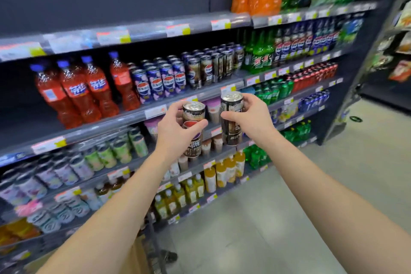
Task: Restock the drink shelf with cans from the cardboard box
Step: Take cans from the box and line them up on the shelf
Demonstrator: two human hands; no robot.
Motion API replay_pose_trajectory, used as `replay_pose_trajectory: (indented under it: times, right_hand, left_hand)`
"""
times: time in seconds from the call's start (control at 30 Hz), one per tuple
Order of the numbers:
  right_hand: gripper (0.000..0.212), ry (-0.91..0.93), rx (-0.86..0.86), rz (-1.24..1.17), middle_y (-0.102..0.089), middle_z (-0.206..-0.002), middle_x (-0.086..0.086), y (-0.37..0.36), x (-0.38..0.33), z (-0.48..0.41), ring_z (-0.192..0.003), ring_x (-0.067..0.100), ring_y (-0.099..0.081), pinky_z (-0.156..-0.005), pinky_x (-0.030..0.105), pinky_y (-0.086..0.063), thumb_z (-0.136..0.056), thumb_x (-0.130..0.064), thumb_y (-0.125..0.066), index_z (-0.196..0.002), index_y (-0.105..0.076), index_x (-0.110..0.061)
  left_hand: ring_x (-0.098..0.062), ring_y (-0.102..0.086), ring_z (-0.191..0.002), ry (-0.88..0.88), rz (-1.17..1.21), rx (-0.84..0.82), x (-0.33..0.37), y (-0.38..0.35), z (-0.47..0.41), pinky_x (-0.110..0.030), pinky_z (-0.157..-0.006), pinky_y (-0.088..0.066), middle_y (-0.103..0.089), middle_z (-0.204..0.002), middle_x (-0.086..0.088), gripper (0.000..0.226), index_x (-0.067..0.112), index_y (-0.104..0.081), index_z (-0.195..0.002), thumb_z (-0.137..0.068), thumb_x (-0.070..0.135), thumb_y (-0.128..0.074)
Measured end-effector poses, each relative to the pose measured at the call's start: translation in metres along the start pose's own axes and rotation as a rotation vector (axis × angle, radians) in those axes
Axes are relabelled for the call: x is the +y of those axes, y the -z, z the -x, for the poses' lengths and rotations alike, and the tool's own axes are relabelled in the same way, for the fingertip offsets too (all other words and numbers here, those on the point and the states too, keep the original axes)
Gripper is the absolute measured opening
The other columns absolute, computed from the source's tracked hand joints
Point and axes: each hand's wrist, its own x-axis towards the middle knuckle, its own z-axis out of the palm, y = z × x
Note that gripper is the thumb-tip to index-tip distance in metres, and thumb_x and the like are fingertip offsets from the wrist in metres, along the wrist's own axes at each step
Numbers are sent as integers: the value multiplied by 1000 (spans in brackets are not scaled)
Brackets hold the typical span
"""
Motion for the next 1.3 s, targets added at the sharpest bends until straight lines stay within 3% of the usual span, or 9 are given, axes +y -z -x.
replay_pose_trajectory:
  times: [0.1, 0.23, 0.5, 0.63, 0.73, 0.83, 0.97, 1.13, 1.3]
  right_hand:
    - [101, 24, -20, -10, -67, -129, -7, 26, -2, -22, -117, 14, -63, -99, 44, -55, -48, -58, -88, -138, -55, -26]
    - [57, 77, -31, -4, -66, -110, -16, 50, -2, -54, -104, 3, -62, -96, 34, -52, -71, -31, -89, -119, -59, -28]
    - [73, 147, -18, 44, -56, -117, -14, 71, 23, -161, -115, 12, -53, -96, 29, -43, -77, -30, -87, -140, -53, -21]
    - [79, 140, -16, 73, -57, -133, -10, 73, 44, -232, -123, 15, -53, -104, 39, -47, -75, -35, -88, -144, -51, -23]
    - [81, 106, -21, 84, -55, -140, -5, 72, 57, -283, -126, 17, -51, -107, 42, -46, -75, -33, -88, -145, -50, -21]
    - [74, 96, -28, 84, -58, -126, -9, 70, 68, -327, -116, 13, -52, -96, 30, -42, -77, -27, -88, -141, -53, -18]
    - [67, 89, 6, 84, -53, -107, -17, 62, 83, -377, -108, 10, -52, -89, 26, -40, -76, -25, -88, -135, -56, -19]
    - [76, 100, 22, 89, -58, -118, -9, 48, 98, -436, -111, 13, -57, -92, 28, -46, -73, -31, -90, -139, -56, -19]
    - [63, 126, -11, 57, -65, -111, -9, 43, 115, -486, -102, 14, -63, -89, 33, -51, -74, -26, -90, -129, -61, -16]
  left_hand:
    - [28, -54, -80, -29, -3, -8, 18, -25, -18, 2, -64, -42, -58, -100, 20, 58, 36, -51, -126, -82, 31, -88]
    - [16, -61, -82, -55, 2, -12, 33, -52, -49, -10, -70, -51, -66, -99, 13, 61, 35, -55, -129, -78, 38, -90]
    - [16, -61, -83, -83, 1, 3, 22, -113, -142, -8, -70, -51, -66, -100, 13, 62, 36, -55, -129, -78, 36, -91]
    - [0, -67, -91, -81, 16, 11, 2, -148, -207, -26, -83, -60, -69, -105, 9, 68, 34, -57, -134, -76, 41, -91]
    - [-5, -68, -94, -66, 14, 20, -8, -170, -252, -21, -80, -58, -69, -107, 7, 68, 34, -57, -134, -76, 42, -91]
    - [15, -60, -88, -60, 6, 22, -13, -185, -286, -5, -73, -48, -65, -102, 14, 61, 32, -58, -130, -78, 33, -91]
    - [27, -54, -92, -49, -4, 28, -24, -202, -318, 2, -73, -42, -62, -106, 21, 62, 31, -58, -131, -78, 31, -91]
    - [1, -64, -107, -5, -25, 68, -40, -219, -347, -24, -90, -55, -68, -117, 15, 66, 43, -57, -128, -72, 45, -92]
    - [12, -63, -89, 68, -39, 146, -42, -235, -362, -10, -77, -48, -70, -103, 14, 62, 37, -60, -126, -74, 32, -94]
